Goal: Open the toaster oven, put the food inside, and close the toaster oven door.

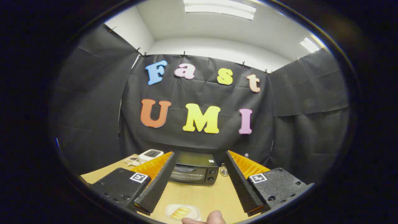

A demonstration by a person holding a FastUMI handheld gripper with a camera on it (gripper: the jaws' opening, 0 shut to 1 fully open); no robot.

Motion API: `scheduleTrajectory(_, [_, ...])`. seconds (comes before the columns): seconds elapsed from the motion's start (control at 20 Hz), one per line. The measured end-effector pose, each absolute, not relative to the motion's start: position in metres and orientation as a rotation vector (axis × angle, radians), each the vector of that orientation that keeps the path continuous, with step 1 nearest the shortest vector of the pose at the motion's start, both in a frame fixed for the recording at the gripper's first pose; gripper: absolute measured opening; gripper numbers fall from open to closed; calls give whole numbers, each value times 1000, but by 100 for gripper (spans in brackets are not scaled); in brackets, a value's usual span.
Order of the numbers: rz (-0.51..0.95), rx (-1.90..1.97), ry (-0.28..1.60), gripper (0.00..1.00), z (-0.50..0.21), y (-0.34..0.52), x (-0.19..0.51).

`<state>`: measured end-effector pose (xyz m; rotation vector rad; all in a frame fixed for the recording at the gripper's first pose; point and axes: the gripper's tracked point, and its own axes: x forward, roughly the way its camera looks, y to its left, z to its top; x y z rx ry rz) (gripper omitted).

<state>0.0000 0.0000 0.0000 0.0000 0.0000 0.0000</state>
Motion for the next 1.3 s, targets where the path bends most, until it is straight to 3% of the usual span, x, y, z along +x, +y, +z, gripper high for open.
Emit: scheduleTrajectory(1.3, [19,46,82,100,-40,3,24])
